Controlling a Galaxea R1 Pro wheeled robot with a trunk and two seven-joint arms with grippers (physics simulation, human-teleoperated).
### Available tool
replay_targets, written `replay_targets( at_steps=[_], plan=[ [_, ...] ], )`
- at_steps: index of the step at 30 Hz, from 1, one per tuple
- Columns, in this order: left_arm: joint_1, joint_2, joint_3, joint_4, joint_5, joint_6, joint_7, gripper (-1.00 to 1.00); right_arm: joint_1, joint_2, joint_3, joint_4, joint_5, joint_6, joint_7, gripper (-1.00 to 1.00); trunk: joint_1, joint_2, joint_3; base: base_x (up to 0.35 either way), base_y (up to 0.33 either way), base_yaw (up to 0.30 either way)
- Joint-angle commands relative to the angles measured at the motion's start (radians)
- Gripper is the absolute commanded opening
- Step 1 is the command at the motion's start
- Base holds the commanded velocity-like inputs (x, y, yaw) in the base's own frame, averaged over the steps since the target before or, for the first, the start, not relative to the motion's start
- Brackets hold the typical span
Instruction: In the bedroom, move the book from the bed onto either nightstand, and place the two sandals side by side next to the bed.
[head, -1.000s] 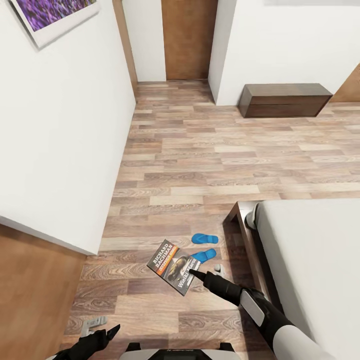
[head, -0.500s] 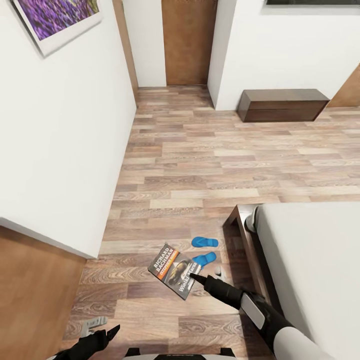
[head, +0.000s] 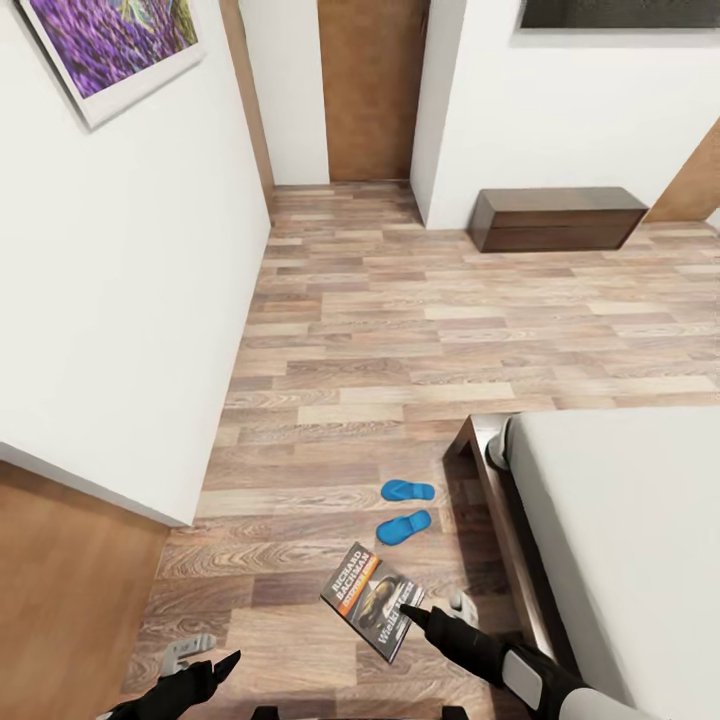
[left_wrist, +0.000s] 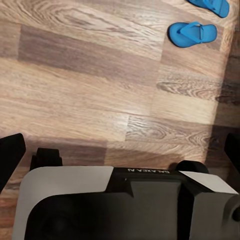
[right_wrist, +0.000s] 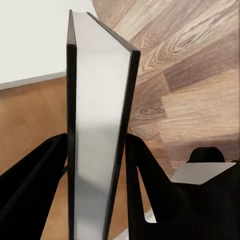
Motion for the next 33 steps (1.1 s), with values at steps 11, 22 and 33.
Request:
replay_targets(
  at_steps=[11, 22, 33],
  plan=[
    [0.0, 0.0, 0.007, 0.001, -0.011, -0.007, -0.003, 1.0, 0.0, 0.002, 0.009, -0.08, -0.01, 0.003, 0.007, -1.0, 0.0, -0.001, 0.017, 0.0, 0.0, -0.091],
    [0.0, 0.0, 0.007, 0.001, -0.011, -0.008, -0.001, 1.0, 0.0, 0.028, 0.009, -0.137, -0.01, 0.004, 0.008, -1.0, 0.0, -0.001, 0.035, 0.0, 0.0, -0.079],
    [0.0, -0.016, 0.007, 0.001, -0.011, -0.008, -0.001, 1.0, 0.0, 0.029, 0.01, -0.136, -0.01, 0.004, 0.008, -1.0, 0.0, -0.001, 0.053, 0.0, 0.0, -0.069]
  ],
)
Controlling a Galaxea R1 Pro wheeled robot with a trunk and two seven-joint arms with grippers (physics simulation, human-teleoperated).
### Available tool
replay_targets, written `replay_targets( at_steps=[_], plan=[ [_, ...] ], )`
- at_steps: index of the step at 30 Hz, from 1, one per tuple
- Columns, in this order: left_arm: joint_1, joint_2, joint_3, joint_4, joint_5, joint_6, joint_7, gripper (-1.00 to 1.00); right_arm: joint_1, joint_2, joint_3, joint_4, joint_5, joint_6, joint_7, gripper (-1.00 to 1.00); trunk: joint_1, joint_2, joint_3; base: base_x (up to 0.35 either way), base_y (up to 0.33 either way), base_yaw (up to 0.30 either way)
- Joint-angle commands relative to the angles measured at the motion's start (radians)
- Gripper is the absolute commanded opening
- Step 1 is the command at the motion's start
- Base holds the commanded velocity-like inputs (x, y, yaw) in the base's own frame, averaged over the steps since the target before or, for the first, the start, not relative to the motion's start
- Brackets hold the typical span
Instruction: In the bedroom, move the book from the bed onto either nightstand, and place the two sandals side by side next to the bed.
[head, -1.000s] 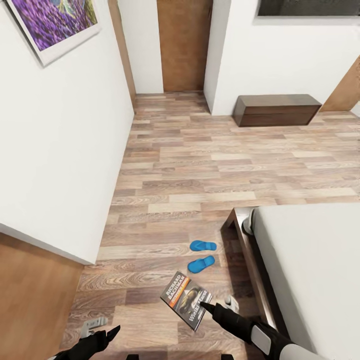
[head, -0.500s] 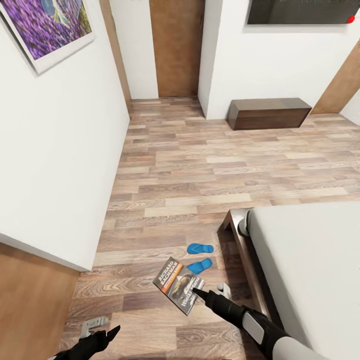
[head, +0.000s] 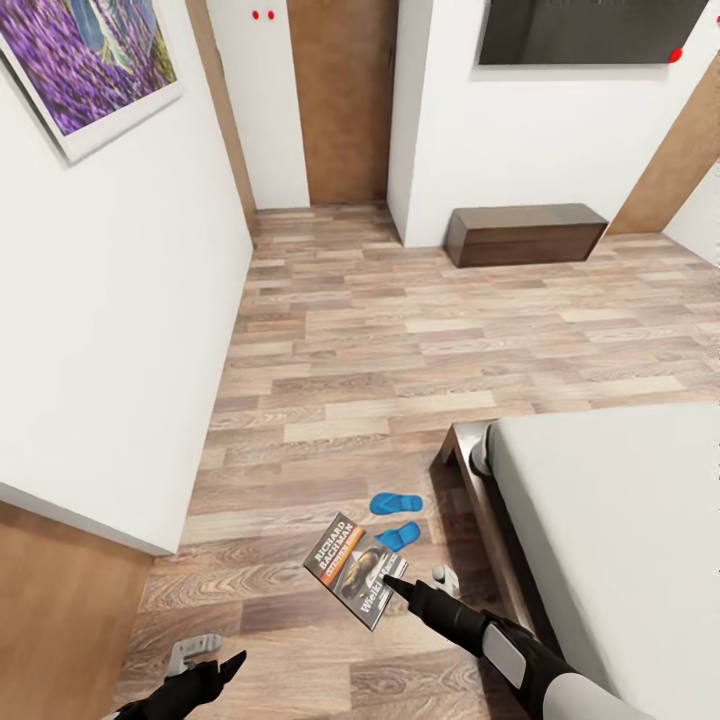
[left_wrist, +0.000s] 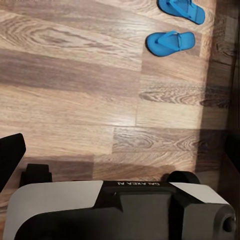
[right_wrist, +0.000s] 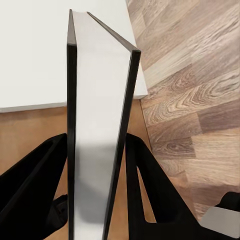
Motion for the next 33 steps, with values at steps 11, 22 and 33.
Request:
replay_targets(
  at_steps=[11, 22, 33],
  plan=[
    [-0.001, -0.004, 0.007, 0.001, -0.011, -0.006, -0.001, 1.0, 0.0, 0.0, 0.004, 0.0, -0.01, 0.01, 0.001, -1.0, 0.0, -0.001, 0.017, 0.0, 0.0, -0.068],
    [-0.001, -0.004, 0.007, 0.001, -0.011, -0.006, -0.001, 1.0, 0.0, 0.0, 0.004, 0.0, -0.01, 0.01, 0.002, -1.0, 0.0, -0.001, 0.035, 0.0, 0.0, -0.068],
    [-0.001, -0.004, 0.007, 0.001, -0.011, -0.006, -0.001, 1.0, 0.0, 0.004, 0.003, 0.0, -0.01, 0.003, 0.0, -1.0, 0.0, -0.001, 0.042, 0.0, 0.0, -0.022]
  ],
)
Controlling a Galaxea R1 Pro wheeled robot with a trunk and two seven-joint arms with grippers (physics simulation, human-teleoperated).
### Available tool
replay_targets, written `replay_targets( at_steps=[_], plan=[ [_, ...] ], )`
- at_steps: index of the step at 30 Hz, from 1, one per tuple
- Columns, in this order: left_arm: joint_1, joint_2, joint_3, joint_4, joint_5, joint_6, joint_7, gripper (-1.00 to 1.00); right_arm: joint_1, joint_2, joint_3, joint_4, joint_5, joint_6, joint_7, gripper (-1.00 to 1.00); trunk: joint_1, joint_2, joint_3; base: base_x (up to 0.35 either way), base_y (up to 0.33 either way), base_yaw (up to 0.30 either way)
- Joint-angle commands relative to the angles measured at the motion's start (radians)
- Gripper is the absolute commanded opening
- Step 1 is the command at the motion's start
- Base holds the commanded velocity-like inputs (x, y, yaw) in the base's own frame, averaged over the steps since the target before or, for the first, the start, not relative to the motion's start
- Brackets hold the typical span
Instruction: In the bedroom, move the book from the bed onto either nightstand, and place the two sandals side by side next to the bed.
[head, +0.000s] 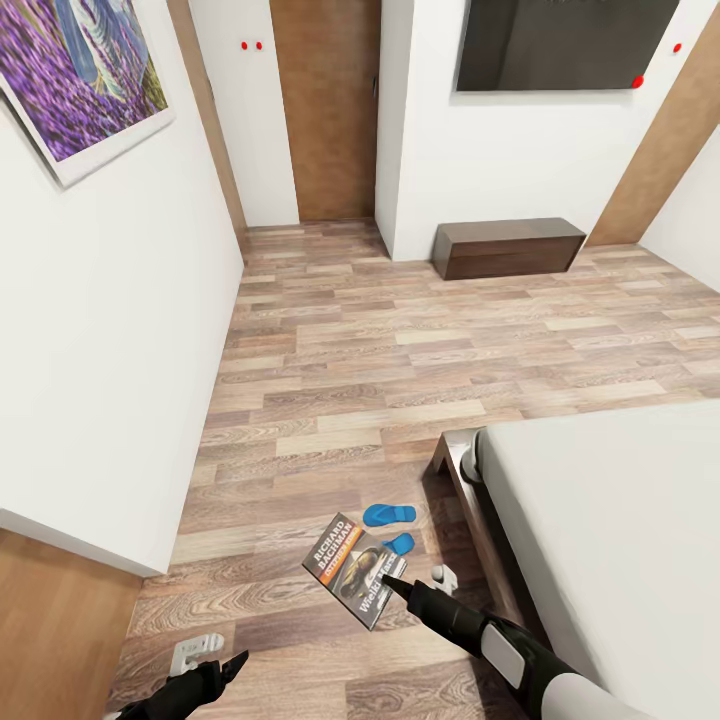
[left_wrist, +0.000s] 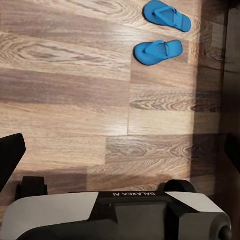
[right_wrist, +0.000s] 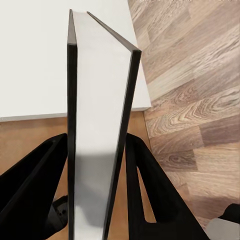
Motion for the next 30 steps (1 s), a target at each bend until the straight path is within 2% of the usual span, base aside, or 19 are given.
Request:
replay_targets(
  at_steps=[1, 10, 18, 30],
  plan=[
    [-0.001, 0.0, 0.007, 0.001, -0.011, -0.006, -0.001, 1.0, -0.001, 0.001, 0.0, 0.0, -0.008, 0.009, 0.002, -1.0, 0.0, -0.001, -0.001, 0.0, 0.0, 0.0],
    [-0.001, 0.0, 0.007, 0.001, -0.011, -0.006, -0.001, 1.0, -0.001, 0.003, 0.001, 0.0, -0.008, 0.003, 0.002, -1.0, 0.0, -0.001, 0.002, 0.0, 0.0, 0.0],
    [-0.001, 0.0, 0.006, 0.001, -0.012, -0.006, -0.001, 1.0, -0.001, 0.017, 0.001, 0.0, -0.008, 0.003, 0.002, -1.0, 0.0, -0.001, 0.014, 0.0, 0.0, 0.0],
    [-0.001, -0.001, 0.006, 0.001, -0.012, -0.005, -0.001, 1.0, -0.001, 0.018, 0.001, 0.0, -0.008, 0.003, 0.002, -1.0, 0.0, -0.001, 0.034, 0.0, 0.0, 0.034]
  ],
)
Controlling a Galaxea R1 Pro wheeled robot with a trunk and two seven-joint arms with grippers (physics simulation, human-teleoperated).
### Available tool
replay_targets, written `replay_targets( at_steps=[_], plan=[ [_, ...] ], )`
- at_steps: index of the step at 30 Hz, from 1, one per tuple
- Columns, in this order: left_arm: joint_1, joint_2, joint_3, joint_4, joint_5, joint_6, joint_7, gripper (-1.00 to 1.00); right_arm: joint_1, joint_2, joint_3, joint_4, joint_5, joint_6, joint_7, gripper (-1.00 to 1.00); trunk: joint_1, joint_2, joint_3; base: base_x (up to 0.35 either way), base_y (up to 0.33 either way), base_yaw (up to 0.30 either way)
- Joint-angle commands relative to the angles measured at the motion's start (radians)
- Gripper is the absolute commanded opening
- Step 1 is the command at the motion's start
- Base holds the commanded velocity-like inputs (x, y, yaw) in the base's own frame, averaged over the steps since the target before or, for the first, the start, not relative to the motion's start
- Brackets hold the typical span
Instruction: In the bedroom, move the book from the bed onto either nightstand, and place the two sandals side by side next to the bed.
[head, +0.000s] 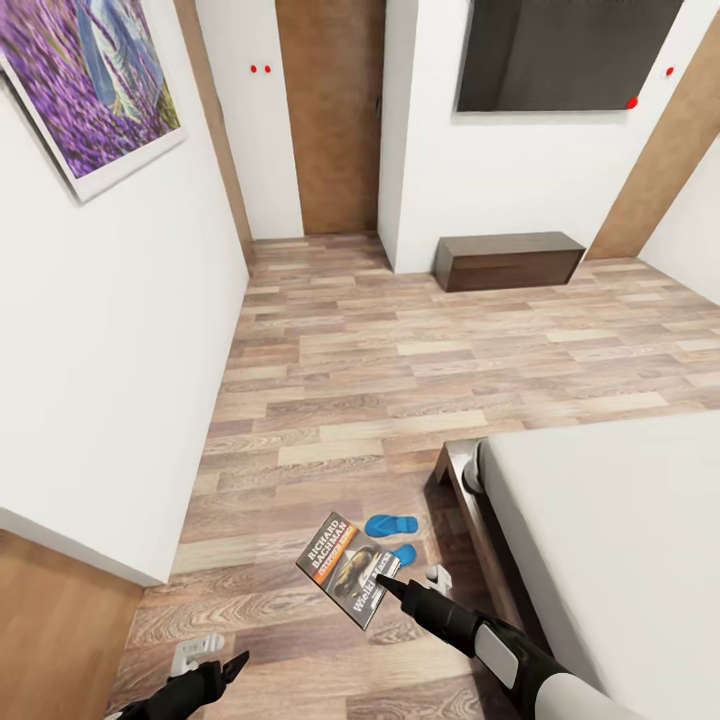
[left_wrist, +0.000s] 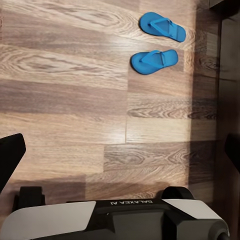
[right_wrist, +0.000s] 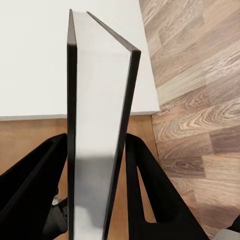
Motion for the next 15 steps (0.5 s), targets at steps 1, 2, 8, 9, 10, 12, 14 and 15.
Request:
replay_targets(
  at_steps=[1, 2, 8, 9, 10, 12, 14, 15],
  plan=[
    [-0.001, 0.0, 0.007, 0.001, -0.011, -0.006, -0.001, 1.0, -0.001, 0.0, 0.003, 0.0, -0.01, 0.01, 0.002, -1.0, 0.0, -0.001, 0.001, 0.0, 0.0, 0.112],
    [-0.001, 0.0, 0.007, 0.001, -0.011, -0.006, -0.001, 1.0, -0.001, 0.0, 0.003, 0.0, -0.01, 0.01, 0.002, -1.0, 0.0, -0.001, 0.002, 0.0, 0.0, 0.115],
    [-0.001, -0.003, 0.007, 0.001, -0.011, -0.006, -0.001, 1.0, -0.001, 0.0, 0.003, 0.0, -0.01, 0.01, 0.001, -1.0, 0.0, -0.001, 0.012, 0.0, 0.0, 0.12],
    [-0.001, -0.004, 0.007, 0.001, -0.011, -0.006, -0.001, 1.0, -0.001, 0.0, 0.003, 0.0, -0.01, 0.01, 0.001, -1.0, 0.0, -0.001, 0.014, 0.0, 0.0, 0.121],
    [-0.001, -0.005, 0.007, 0.001, -0.011, -0.006, 0.0, 1.0, -0.001, 0.0, 0.003, 0.001, -0.01, 0.01, 0.002, -1.0, 0.0, -0.001, 0.015, 0.0, 0.0, 0.121],
    [-0.001, -0.008, 0.007, 0.001, -0.011, -0.006, 0.0, 1.0, -0.001, 0.0, 0.003, 0.001, -0.01, 0.01, 0.002, -1.0, 0.0, -0.001, 0.019, 0.0, 0.0, 0.121],
    [-0.001, -0.01, 0.007, 0.001, -0.011, -0.006, 0.001, 1.0, -0.001, 0.0, 0.003, 0.001, -0.01, 0.01, 0.002, -1.0, 0.0, -0.001, 0.022, 0.0, 0.0, 0.121],
    [-0.001, -0.011, 0.007, 0.001, -0.011, -0.006, 0.001, 1.0, -0.001, 0.0, 0.003, 0.001, -0.01, 0.01, 0.002, -1.0, 0.0, -0.001, 0.024, 0.0, 0.0, 0.121]
  ],
)
